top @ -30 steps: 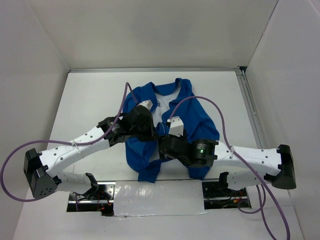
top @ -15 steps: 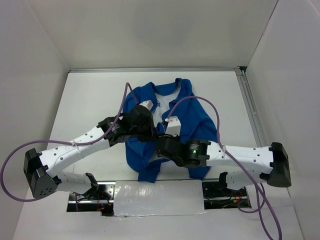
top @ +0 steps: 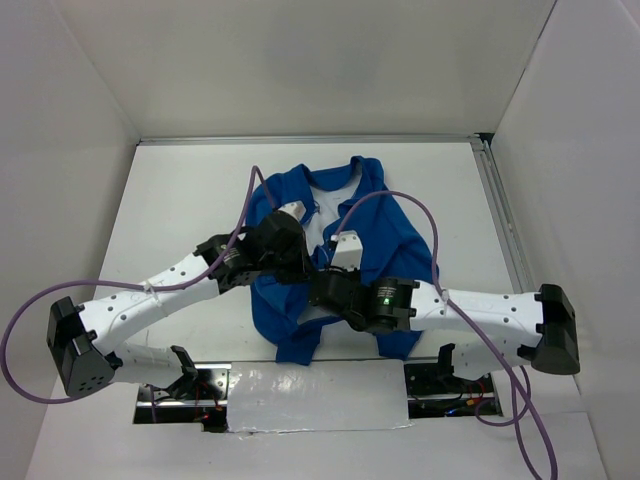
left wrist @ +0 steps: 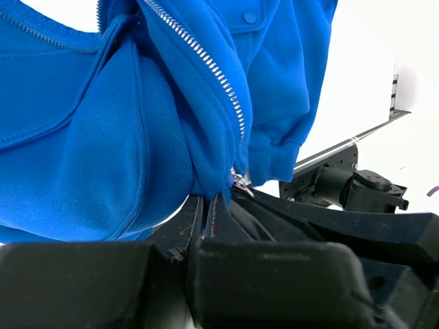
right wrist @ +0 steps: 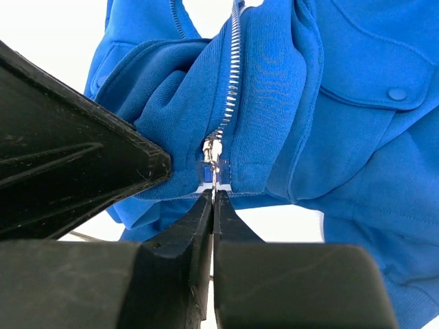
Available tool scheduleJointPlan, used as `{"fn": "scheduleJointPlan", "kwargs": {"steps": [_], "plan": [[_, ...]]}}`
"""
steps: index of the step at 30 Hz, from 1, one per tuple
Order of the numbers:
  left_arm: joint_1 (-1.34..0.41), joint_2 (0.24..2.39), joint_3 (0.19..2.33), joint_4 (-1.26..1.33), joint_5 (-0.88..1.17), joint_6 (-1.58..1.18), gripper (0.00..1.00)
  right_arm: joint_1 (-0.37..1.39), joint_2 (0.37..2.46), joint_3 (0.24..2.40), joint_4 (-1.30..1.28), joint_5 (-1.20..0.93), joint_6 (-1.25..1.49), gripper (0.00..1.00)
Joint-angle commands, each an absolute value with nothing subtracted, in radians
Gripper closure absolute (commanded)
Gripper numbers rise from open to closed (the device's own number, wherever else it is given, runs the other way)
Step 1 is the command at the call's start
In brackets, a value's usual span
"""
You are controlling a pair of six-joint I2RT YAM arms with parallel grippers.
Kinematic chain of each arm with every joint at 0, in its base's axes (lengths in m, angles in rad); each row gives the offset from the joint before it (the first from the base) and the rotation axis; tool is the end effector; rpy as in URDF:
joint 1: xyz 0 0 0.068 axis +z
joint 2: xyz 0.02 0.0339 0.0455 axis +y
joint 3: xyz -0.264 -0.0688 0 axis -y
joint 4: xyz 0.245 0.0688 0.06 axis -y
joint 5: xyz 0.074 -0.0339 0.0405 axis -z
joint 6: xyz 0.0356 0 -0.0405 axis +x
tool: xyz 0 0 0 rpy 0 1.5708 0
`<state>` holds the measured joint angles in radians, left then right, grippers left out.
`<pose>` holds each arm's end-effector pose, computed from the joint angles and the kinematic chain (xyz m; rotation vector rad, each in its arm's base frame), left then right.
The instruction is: Zip up the jacket
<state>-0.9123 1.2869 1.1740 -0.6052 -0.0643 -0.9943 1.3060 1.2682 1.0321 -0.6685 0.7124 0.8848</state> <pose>0.1724 -0.2191 0.3269 -0.1368 2.4574 -0.8655 0.0894 0.2409 0.2872 -0.1835 2.2173 0.3030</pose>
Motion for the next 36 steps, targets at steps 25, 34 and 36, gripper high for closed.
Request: {"fn": "scheduleJointPlan", "kwargs": {"steps": [25, 34, 36], "plan": [[-0.968, 1.158, 0.963, -0.422, -0.008, -0.6, 1.0, 1.066, 1.187, 1.141, -0.732, 0.535, 0.612, 1.0], [-0.993, 1.19, 1.008, -0.546, -0.09, -0.701, 0.89, 1.037, 1.266, 1.236, -0.72, 0.414, 0.516, 1.0], [-0.994, 1.207, 1.038, -0.568, -0.113, -0.73, 0.74, 1.039, 1.253, 1.212, -0.712, 0.338, 0.512, 1.0]]}}
